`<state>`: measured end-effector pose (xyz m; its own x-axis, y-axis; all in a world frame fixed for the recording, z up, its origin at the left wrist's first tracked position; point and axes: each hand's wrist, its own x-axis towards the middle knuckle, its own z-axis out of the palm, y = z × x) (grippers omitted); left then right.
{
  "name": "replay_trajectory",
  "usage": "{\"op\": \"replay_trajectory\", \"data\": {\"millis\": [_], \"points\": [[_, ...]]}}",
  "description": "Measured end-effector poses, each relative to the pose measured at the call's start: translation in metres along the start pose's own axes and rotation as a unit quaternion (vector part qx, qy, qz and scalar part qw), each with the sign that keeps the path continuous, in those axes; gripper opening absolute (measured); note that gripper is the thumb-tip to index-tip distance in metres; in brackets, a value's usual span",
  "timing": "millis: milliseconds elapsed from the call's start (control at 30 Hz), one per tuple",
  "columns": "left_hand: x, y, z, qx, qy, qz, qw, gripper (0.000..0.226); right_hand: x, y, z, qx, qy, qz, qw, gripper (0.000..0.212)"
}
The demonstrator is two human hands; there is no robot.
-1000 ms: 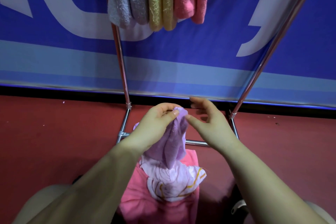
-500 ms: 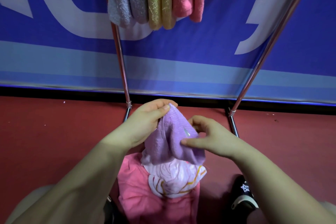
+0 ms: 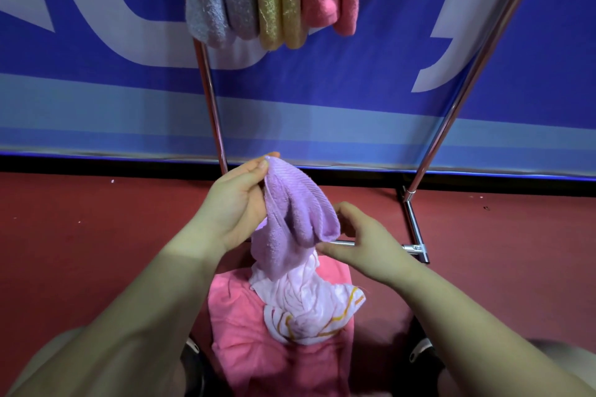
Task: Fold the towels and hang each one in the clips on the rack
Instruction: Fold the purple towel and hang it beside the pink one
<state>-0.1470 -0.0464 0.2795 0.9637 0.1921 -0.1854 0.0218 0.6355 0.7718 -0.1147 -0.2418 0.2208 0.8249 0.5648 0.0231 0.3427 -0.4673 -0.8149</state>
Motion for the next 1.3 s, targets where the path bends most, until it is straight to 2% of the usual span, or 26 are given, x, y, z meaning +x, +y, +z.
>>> {"op": "replay_trajectory", "data": {"millis": [167, 400, 533, 600, 667, 733, 800, 1033, 1167, 1300], "points": [[0.001, 0.001, -0.004, -0.019, 0.004, -0.013, 1.000, 0.025, 0.002, 0.002, 0.007, 0.045, 0.056, 0.005, 0.997, 0.033], [0.008, 0.002, -0.014, -0.029, 0.043, -0.013, 0.999, 0.023, 0.009, 0.004, 0.006, 0.128, 0.113, 0.057, 0.984, 0.006], [0.009, 0.001, -0.019, 0.021, 0.072, 0.013, 0.997, 0.023, 0.010, 0.010, 0.001, 0.205, 0.153, 0.083, 0.963, 0.022], [0.008, -0.001, -0.023, 0.082, 0.093, 0.036, 0.992, 0.024, 0.008, 0.007, -0.003, 0.242, 0.169, 0.083, 0.952, 0.015], [0.009, -0.003, -0.029, 0.199, 0.109, 0.069, 0.972, 0.024, 0.006, 0.001, -0.008, 0.253, 0.178, 0.073, 0.948, 0.013], [0.008, -0.004, -0.034, 0.338, 0.105, 0.106, 0.929, 0.020, 0.003, -0.005, -0.012, 0.250, 0.184, 0.055, 0.949, 0.011], [0.002, -0.004, -0.033, 0.409, 0.110, 0.141, 0.895, 0.019, -0.002, -0.012, -0.016, 0.232, 0.197, 0.041, 0.952, 0.011], [-0.039, 0.011, -0.010, 0.454, 0.168, 0.233, 0.844, 0.019, -0.018, -0.075, -0.055, 0.172, 0.216, -0.013, 0.961, 0.012], [-0.049, 0.065, 0.036, 0.437, 0.140, 0.285, 0.842, 0.015, -0.022, -0.140, -0.105, 0.143, 0.240, -0.058, 0.958, 0.016], [-0.074, 0.135, 0.097, 0.430, 0.115, 0.352, 0.823, 0.018, -0.036, -0.218, -0.154, 0.153, 0.270, -0.128, 0.942, 0.019]]}}
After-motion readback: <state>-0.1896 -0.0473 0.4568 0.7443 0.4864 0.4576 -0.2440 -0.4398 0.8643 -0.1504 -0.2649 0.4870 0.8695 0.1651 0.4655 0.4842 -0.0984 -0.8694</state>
